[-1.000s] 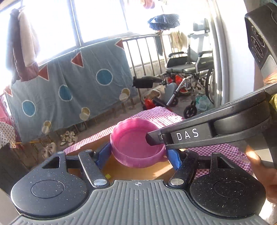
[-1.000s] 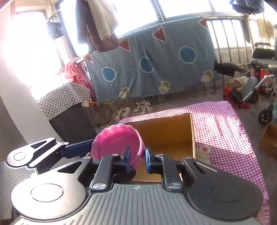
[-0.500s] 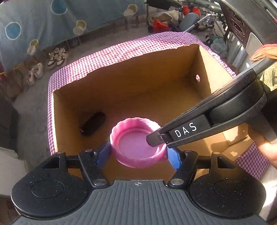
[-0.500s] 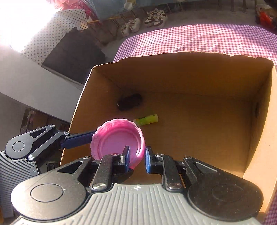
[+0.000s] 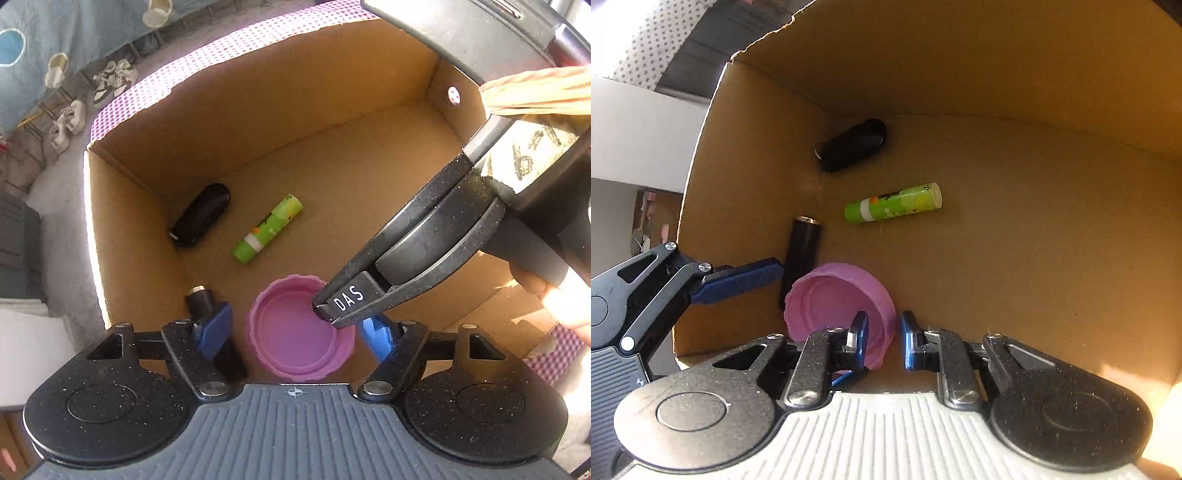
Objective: Organize rigid objects
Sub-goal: 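Lift the pink bowl with the right tool over the box and release it, then move the right tool to the black tape roll and grasp its rim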
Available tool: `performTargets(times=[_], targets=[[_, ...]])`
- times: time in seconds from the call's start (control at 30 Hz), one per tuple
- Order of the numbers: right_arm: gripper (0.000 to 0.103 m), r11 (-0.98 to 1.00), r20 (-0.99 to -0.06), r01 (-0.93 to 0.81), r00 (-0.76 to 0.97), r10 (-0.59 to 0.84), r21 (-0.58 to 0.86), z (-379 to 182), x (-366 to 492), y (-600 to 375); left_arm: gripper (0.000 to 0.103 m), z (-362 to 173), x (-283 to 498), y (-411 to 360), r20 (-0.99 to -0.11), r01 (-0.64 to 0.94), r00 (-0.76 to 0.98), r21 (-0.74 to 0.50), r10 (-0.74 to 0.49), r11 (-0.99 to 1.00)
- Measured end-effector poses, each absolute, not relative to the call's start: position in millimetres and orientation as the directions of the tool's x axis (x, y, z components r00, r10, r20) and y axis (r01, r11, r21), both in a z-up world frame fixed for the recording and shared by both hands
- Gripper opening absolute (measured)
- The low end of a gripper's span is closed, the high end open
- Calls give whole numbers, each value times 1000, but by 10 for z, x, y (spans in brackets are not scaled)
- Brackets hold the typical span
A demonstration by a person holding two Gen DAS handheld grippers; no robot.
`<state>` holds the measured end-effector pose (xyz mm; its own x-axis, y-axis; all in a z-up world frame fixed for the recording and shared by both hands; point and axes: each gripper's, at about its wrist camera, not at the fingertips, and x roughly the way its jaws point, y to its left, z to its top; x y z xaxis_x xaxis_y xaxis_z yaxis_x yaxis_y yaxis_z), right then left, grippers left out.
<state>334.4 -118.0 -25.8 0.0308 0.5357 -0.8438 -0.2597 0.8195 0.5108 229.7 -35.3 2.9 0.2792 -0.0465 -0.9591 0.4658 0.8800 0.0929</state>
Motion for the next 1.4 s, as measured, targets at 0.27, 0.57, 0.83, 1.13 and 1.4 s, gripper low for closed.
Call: performTargets(times=[0.27, 0.57, 0.83, 1.13, 1.4], targets=[[22, 750, -742, -247, 146, 655, 614, 125, 3130, -1570, 75, 266, 2188, -231, -935, 430, 334, 39, -119, 902], [23, 698, -472, -332, 549, 690, 634, 764, 1883, -2328, 77, 855, 1549, 46, -780, 392, 568, -26, -264, 920], [47, 700, -326, -268, 738, 591, 662, 478, 717, -2811, 81, 804, 919, 42, -676, 368, 661, -85, -325, 926], [47, 694, -399, -218, 685, 610, 687, -52, 427, -2646, 81, 478, 558, -53, -693, 348, 631, -149, -348, 926], [47, 720, -454, -178, 669, 588, 671, -268, 320, -2577, 82, 25, 367, -132, -786, 354, 547, -93, -287, 931]])
